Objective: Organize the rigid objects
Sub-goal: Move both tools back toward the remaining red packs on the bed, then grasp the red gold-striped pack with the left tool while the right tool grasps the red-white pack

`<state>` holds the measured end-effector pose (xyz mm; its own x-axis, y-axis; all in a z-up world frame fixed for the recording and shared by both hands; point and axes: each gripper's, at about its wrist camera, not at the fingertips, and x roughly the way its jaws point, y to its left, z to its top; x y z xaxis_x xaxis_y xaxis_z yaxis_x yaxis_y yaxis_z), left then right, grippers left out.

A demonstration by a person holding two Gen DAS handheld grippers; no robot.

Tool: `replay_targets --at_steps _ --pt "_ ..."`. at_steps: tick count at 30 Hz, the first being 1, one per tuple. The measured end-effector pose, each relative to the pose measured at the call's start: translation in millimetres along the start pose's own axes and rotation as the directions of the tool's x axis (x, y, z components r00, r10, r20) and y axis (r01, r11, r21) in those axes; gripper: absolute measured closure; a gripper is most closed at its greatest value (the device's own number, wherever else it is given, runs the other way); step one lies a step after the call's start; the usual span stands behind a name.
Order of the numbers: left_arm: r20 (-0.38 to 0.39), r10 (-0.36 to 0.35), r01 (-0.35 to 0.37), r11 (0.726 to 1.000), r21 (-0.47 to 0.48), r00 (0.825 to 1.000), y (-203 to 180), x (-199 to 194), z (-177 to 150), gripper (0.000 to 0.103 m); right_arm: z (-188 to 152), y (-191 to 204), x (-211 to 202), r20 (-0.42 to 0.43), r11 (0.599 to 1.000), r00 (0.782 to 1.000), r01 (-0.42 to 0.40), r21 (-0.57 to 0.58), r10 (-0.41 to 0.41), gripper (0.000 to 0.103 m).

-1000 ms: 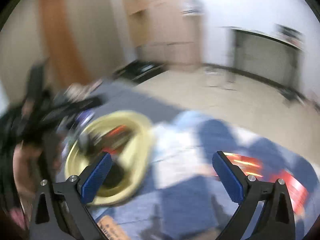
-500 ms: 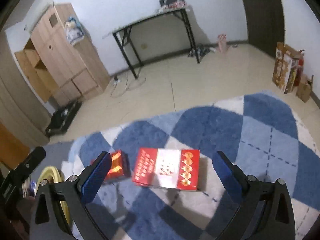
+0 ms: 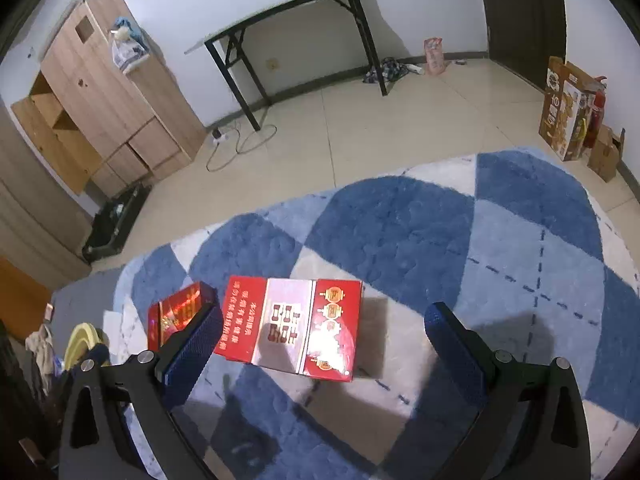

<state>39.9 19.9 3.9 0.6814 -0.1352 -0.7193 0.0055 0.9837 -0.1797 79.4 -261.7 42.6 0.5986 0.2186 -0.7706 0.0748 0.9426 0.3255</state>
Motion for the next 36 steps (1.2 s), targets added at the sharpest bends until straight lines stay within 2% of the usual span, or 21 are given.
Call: replay_targets --at_steps 2,4,7,9,12,15,24,29,36 --pt "-0.012 -0.003 0.003 1.0 -0.012 1.0 4 5 0 0.0 -2 3 8 -0.018 1.0 1.0 0.019 -0.002 -0.019 0.0" --pt "-0.027 -0.004 0.005 0.999 0.033 1.0 -1 8 -4 0.0 -3 8 16 -0.039 1.0 0.999 0.022 -0.022 -0.023 0.0" --pt "0.022 -0.002 -0.001 0.989 0.149 1.0 -16 5 -9 0.0 -5 17 20 -0.048 0.999 0.999 0.025 -0.036 -0.026 0.0" --pt "0.017 0.004 -0.007 0.987 0.163 1.0 -20 8 -10 0.0 -6 26 17 -0.036 0.998 0.999 0.018 -0.061 -0.021 0.0" --pt "-0.005 -0.01 0.011 0.988 0.156 1.0 -24 17 -10 0.0 -8 36 15 -0.012 0.995 1.0 0.027 -0.093 -0.028 0.0" --pt "-0.024 -0.001 0.004 0.989 0.147 1.0 -26 27 -10 0.0 -11 41 21 -0.027 0.994 0.999 0.029 -0.106 -0.032 0.0" --pt "-0.07 0.034 -0.031 0.998 0.052 0.997 -24 49 -13 0.0 -10 35 19 -0.016 0.996 0.999 0.039 -0.077 -0.041 0.0" --pt "-0.054 0.051 -0.048 0.997 0.058 0.997 -27 54 -15 0.0 -10 35 20 -0.017 0.997 0.999 0.039 -0.072 -0.04 0.0" --pt "-0.022 0.047 -0.048 0.999 -0.021 0.999 -23 63 -14 0.0 -10 35 26 -0.03 0.996 0.998 0.051 -0.074 -0.053 0.0"
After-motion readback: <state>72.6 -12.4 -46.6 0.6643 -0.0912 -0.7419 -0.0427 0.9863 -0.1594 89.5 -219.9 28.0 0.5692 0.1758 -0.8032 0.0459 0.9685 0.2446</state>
